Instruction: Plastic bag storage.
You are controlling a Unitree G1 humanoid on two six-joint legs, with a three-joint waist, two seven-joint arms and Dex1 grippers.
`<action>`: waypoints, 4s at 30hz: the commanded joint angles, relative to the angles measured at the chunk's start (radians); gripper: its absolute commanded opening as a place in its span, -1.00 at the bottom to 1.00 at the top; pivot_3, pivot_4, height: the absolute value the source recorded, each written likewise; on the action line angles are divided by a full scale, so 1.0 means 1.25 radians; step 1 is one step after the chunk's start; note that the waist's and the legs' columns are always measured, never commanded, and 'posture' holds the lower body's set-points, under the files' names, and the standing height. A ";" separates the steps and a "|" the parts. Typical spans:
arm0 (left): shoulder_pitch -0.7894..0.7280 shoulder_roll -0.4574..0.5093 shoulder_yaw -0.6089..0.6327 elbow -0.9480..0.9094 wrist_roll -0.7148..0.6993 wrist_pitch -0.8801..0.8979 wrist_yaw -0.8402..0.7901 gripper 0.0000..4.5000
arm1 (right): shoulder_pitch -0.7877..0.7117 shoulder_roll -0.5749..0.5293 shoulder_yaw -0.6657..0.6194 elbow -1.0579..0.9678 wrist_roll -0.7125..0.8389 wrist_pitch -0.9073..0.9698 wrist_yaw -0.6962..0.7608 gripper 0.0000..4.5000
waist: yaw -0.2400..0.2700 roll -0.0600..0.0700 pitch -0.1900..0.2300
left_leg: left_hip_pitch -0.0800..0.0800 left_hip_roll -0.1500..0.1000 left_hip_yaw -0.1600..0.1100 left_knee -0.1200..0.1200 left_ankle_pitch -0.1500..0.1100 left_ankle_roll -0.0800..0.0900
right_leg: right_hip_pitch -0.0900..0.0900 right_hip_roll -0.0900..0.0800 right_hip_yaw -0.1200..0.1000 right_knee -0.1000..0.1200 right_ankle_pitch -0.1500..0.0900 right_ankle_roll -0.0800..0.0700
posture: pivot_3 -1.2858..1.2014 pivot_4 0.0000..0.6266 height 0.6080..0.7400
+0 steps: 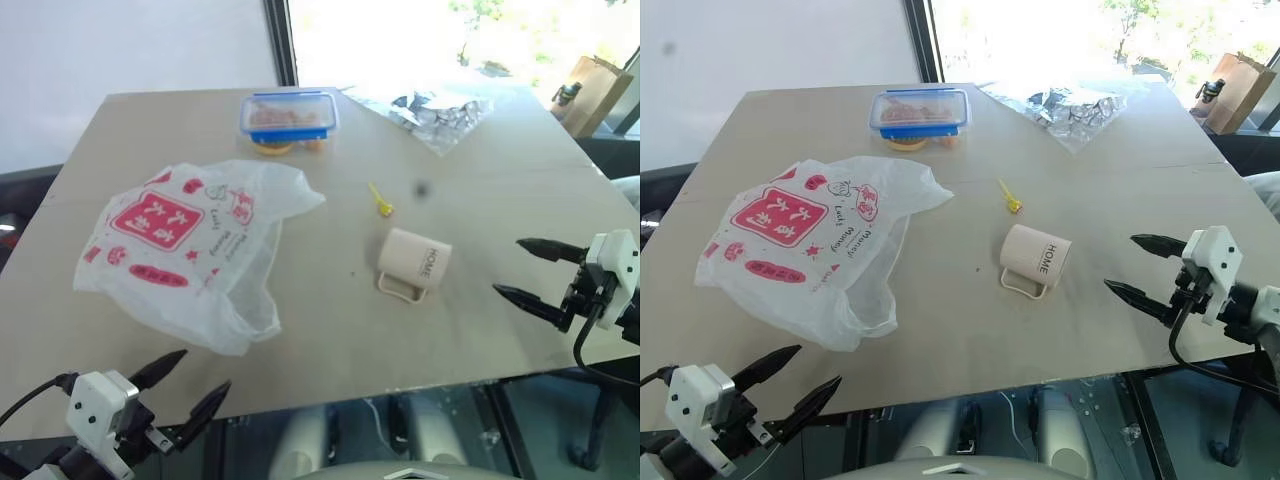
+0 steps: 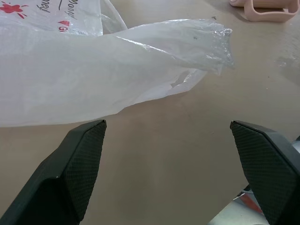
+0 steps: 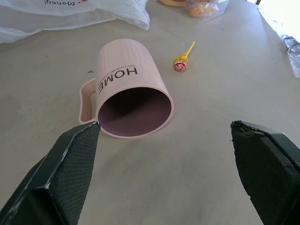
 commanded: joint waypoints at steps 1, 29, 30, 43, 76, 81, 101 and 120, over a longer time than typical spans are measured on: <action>0.065 0.004 -0.026 -0.155 0.003 -0.108 -0.021 0.99 | -0.015 -0.013 -0.025 0.000 0.013 -0.009 0.006 1.00 | 0.000 0.000 0.000 | 0.000 0.000 0.000 0.000 0.000 0.000 | 0.000 0.000 0.000 0.000 0.000 0.000 | 0.03 -0.52 1.00; -0.608 0.341 -0.203 0.049 -0.251 0.141 0.755 0.99 | -0.244 0.031 0.103 -0.083 0.005 0.045 -0.125 1.00 | -0.005 -0.002 -0.003 | 0.001 -0.003 0.003 0.000 0.000 -0.001 | 0.001 -0.004 0.000 0.001 0.002 0.003 | 0.03 -0.52 1.00; -0.640 0.332 -0.198 0.053 -0.271 0.170 0.763 0.99 | -0.243 0.027 0.102 -0.081 0.004 0.046 -0.123 1.00 | 0.000 -0.002 -0.003 | 0.001 -0.003 0.003 0.000 0.000 -0.001 | 0.001 -0.005 -0.001 0.001 0.002 0.003 | 0.03 -0.52 1.00; -0.734 0.409 -0.230 -0.094 -0.554 0.622 0.912 0.99 | -0.244 -0.048 0.056 -0.108 0.134 0.119 -0.018 1.00 | 0.001 -0.001 -0.002 | 0.001 -0.003 0.001 -0.001 0.000 -0.002 | 0.000 -0.005 -0.001 0.001 0.002 0.003 | 0.03 -0.52 1.00; -0.975 0.203 -0.434 0.072 0.153 0.696 0.884 -0.99 | -0.235 -0.009 0.125 -0.166 0.089 0.117 -0.088 1.00 | 0.003 -0.001 -0.003 | 0.001 -0.004 0.000 0.000 0.001 -0.003 | 0.001 -0.005 -0.002 0.002 0.001 0.000 | 0.03 -0.52 1.00; -1.096 0.178 -0.400 0.135 0.115 0.651 0.719 -0.99 | -0.156 -0.035 0.100 -0.249 0.102 0.264 -0.211 1.00 | 0.013 -0.001 -0.003 | 0.000 -0.006 -0.001 0.000 0.001 -0.003 | 0.000 -0.007 -0.004 0.002 0.001 -0.001 | 0.03 -0.52 1.00; -1.281 0.065 -0.411 0.244 0.122 0.716 0.550 -1.00 | -0.231 0.224 0.168 -0.112 0.297 0.559 -0.553 0.43 | 0.001 -0.002 -0.003 | 0.000 -0.007 -0.002 0.001 0.001 -0.003 | 0.001 -0.005 -0.002 0.004 0.003 0.003 | 0.03 -0.52 1.00; -1.164 0.084 -0.204 0.163 -0.190 0.757 0.306 -1.00 | -0.531 0.441 0.320 0.015 0.343 0.534 -0.563 -0.97 | -0.003 -0.001 -0.003 | 0.000 -0.006 -0.004 0.001 0.002 -0.005 | 0.000 -0.004 -0.003 0.007 0.003 0.003 | 0.03 -0.52 1.00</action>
